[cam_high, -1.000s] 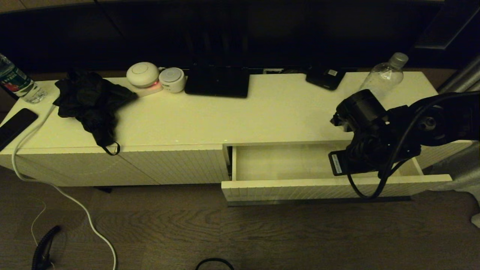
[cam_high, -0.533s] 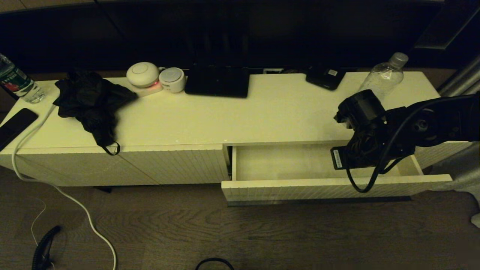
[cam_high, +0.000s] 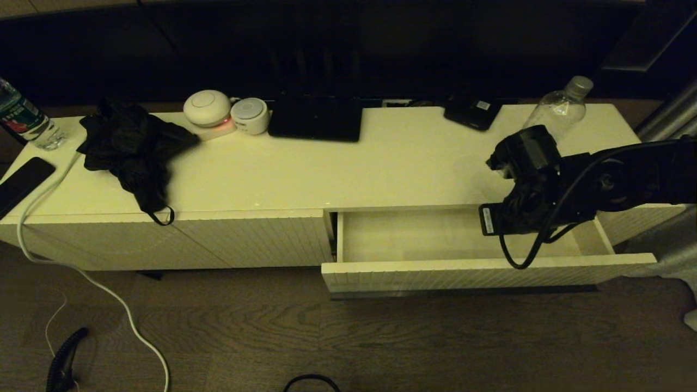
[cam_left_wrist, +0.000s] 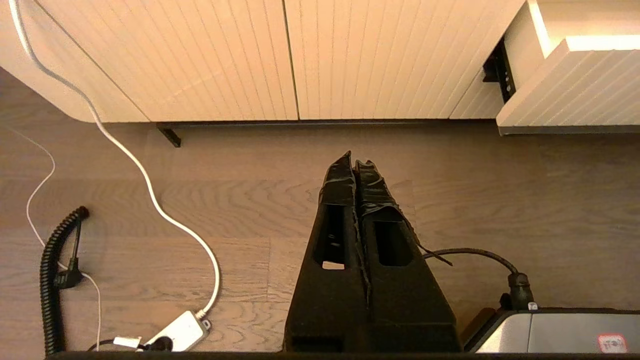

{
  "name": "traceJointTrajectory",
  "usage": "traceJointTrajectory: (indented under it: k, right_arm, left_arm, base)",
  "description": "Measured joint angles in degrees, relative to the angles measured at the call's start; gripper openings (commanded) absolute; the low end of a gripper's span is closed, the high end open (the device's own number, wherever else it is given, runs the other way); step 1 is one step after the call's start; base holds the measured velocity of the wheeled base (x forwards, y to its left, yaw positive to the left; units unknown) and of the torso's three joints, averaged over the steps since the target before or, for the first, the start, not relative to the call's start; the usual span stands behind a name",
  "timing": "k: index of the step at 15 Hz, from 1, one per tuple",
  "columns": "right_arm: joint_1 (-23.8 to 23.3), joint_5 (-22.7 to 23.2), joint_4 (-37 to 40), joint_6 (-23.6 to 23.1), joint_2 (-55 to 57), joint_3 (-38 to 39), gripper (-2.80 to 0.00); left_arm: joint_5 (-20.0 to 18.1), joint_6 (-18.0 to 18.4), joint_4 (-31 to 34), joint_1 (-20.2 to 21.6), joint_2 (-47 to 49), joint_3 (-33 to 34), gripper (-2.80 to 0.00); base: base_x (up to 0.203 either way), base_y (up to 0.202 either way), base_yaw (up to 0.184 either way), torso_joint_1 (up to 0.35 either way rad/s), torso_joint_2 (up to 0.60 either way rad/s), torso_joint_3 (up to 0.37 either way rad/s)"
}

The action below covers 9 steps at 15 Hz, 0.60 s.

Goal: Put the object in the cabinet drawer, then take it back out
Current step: Open the drawer

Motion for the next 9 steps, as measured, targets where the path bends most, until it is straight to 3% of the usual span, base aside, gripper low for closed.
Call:
traceJointTrajectory:
  k: [9]
  right_arm:
    - [0.6, 2.3, 7.0, 0.6, 1.0, -0.3, -2.80]
  left_arm:
    - [0.0, 0.0, 0.0, 0.0, 0.0, 0.0, -2.80]
  base:
    - [0.000, 0.000, 0.000, 0.000, 0.00, 0.000]
